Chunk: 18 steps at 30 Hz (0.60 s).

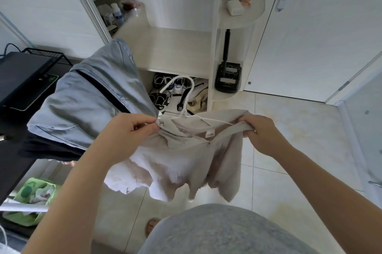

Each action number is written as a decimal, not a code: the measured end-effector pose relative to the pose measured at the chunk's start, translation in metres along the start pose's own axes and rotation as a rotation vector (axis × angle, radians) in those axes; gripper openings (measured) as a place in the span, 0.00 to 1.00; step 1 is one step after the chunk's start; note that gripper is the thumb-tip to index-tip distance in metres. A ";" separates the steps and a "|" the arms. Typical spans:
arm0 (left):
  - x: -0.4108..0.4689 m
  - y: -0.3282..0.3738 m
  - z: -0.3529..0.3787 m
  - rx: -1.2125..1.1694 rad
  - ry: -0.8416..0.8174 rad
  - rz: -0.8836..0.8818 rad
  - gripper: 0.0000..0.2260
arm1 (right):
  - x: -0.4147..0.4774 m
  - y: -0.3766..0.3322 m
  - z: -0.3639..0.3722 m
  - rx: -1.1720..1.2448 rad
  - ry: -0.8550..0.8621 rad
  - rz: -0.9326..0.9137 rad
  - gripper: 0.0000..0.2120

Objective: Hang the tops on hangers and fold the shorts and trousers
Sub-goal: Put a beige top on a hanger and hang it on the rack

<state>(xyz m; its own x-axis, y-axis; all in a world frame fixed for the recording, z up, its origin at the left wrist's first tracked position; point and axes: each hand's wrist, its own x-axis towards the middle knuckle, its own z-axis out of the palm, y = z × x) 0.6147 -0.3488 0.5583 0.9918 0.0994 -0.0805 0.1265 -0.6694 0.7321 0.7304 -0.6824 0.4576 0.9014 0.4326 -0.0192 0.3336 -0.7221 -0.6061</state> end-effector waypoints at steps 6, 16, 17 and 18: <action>0.007 0.025 0.026 0.074 -0.099 0.109 0.06 | -0.011 -0.088 -0.018 0.277 -0.120 -0.125 0.13; 0.006 0.016 0.035 -0.012 -0.015 0.100 0.04 | -0.022 -0.092 -0.026 0.542 -0.248 -0.154 0.15; 0.006 0.013 0.033 -0.017 -0.003 0.096 0.05 | -0.022 -0.088 -0.027 0.503 -0.275 -0.148 0.17; 0.006 0.010 0.032 -0.027 0.010 0.090 0.06 | -0.021 -0.085 -0.030 0.466 -0.304 -0.135 0.20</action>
<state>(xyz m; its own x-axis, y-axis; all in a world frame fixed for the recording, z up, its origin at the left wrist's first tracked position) 0.6224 -0.3786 0.5433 0.9989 0.0470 -0.0071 0.0362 -0.6558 0.7541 0.6910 -0.6466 0.5331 0.7161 0.6903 -0.1037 0.2213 -0.3654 -0.9041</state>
